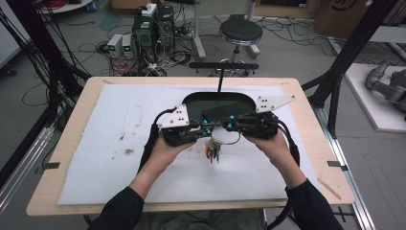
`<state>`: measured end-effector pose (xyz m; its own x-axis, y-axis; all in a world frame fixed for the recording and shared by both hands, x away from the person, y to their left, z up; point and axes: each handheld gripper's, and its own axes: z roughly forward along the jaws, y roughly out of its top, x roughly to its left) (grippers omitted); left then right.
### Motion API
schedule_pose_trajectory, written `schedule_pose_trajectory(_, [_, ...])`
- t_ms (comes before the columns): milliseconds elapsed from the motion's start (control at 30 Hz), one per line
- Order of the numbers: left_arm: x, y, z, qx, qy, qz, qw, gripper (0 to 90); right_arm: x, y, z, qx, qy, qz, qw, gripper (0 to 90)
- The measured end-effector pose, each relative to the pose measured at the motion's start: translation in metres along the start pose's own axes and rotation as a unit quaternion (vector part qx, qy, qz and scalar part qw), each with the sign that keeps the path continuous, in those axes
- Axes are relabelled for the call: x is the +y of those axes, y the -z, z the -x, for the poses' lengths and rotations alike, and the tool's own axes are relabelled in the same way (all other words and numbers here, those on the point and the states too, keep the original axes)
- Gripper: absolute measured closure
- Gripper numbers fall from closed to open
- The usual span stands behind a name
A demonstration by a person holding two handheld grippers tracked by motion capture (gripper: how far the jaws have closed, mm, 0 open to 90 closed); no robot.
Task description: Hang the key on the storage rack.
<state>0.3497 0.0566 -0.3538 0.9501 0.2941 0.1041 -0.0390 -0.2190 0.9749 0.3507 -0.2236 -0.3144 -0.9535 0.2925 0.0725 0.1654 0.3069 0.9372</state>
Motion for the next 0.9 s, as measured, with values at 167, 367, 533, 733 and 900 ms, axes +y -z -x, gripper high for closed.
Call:
schedule_pose_trajectory(167, [0.001, 0.0, 0.0, 0.006, -0.004, 0.006, 1.0, 86.3, 0.0, 0.001, 0.0, -0.003, -0.001, 0.004, 1.0, 86.8])
schedule_pose_trajectory(367, [0.003, 0.003, -0.003, 0.018, -0.01, 0.014, 0.9997, 86.5, -0.002, 0.007, 0.004, -0.031, -0.012, 0.018, 0.9993, 64.9])
schedule_pose_trajectory(533, [0.006, 0.006, -0.01, 0.03, -0.017, 0.012, 0.9994, 86.6, -0.006, 0.019, 0.011, -0.071, -0.03, 0.033, 0.9965, 52.2])
schedule_pose_trajectory(733, [0.015, 0.014, -0.02, 0.049, -0.019, 0.014, 0.9985, 86.6, -0.018, 0.034, 0.016, -0.161, -0.051, 0.049, 0.9845, 41.6])
schedule_pose_trajectory(900, [0.024, 0.02, -0.031, 0.068, -0.018, 0.018, 0.9973, 86.6, -0.042, 0.046, 0.023, -0.236, -0.09, 0.053, 0.9662, 40.2])
